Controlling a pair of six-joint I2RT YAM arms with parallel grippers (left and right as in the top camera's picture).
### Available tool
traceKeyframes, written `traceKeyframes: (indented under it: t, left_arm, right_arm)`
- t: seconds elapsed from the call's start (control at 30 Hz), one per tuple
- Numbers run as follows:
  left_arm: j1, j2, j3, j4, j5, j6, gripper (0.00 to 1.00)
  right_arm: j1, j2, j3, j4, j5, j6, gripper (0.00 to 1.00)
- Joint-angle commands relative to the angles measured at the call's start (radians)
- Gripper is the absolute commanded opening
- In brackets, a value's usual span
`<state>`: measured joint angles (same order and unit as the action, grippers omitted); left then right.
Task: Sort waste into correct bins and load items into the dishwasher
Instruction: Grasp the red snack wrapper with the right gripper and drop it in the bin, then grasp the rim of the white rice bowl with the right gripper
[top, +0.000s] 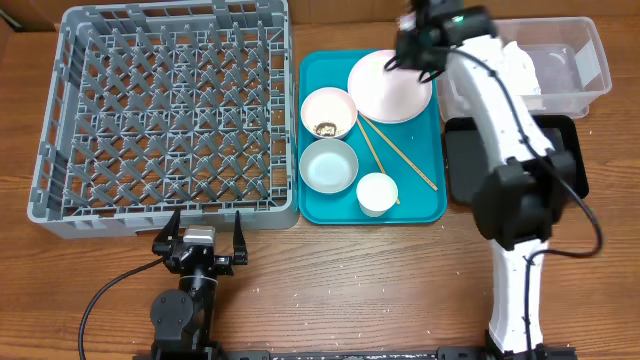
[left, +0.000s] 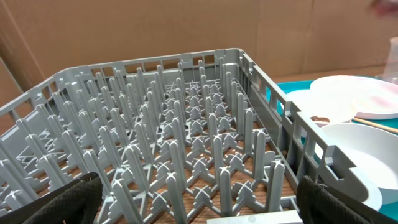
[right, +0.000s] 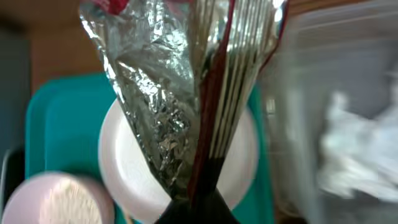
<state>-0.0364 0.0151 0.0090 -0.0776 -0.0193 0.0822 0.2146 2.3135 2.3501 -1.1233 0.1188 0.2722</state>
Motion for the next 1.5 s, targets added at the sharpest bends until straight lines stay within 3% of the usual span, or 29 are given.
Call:
traceKeyframes:
  t: [0.0,0.2,0.23,0.27,0.3,0.4,0.53,0.6,0.73,1.0,1.27,1.47]
  left_arm:
    - [0.01,-0.009,-0.004,0.003,-0.006,0.015,1.0]
    - [0.01,-0.009,-0.004,0.003,-0.006,0.016,1.0]
    - [0.01,-0.009,-0.004,0.003,-0.006,0.015,1.0]
    - [0.01,-0.009,-0.004,0.003,-0.006,0.015,1.0]
    - [0.01,-0.009,-0.004,0.003,-0.006,0.016,1.0]
    - [0.01,-0.009,-0.004,0.003,-0.006,0.016,1.0]
    - [0.01,-0.009,-0.004,0.003,-0.006,0.015,1.0]
    - [0.01,-0.009,-0.004,0.003,-0.006,0.015,1.0]
    - [0.01,-0.009,-0.004,0.003,-0.006,0.015,1.0]
    - [0.01,-0.009,-0.004,0.003,-0.006,0.015,1.0]
    - [0.01,-0.009,-0.004,0.003,-0.006,0.016,1.0]
    - [0.01,-0.009,-0.004,0.003,-0.006,0.015,1.0]
  right_arm:
    - [-0.07,-0.04,0.019,-0.014,0.199,0.233,0.04]
    - [-0.183,0.005,-0.106,0.038,0.204,0.469,0.06]
    - [-0.198,0.004,-0.121,0.06,0.169,0.46,0.54]
    - [-0.205,0.004,-0.12,0.072,0.129,0.424,0.8]
    - [-0.211,0.0,-0.109,0.074,0.081,0.385,0.88]
    - [-0.206,-0.039,-0.076,0.045,0.046,0.341,0.89]
    - [-0.167,-0.171,-0.074,0.004,-0.18,0.106,0.86]
    - [-0.118,-0.223,-0.074,-0.052,-0.241,0.071,0.85]
    - [-0.006,-0.222,-0.129,-0.086,-0.244,0.082,0.79]
    - [0.174,-0.221,-0.472,0.269,-0.245,0.154,0.63]
    - [0.256,-0.208,-0.584,0.468,-0.219,0.203,0.57]
    - [0.269,-0.135,-0.584,0.473,-0.203,0.284,0.57]
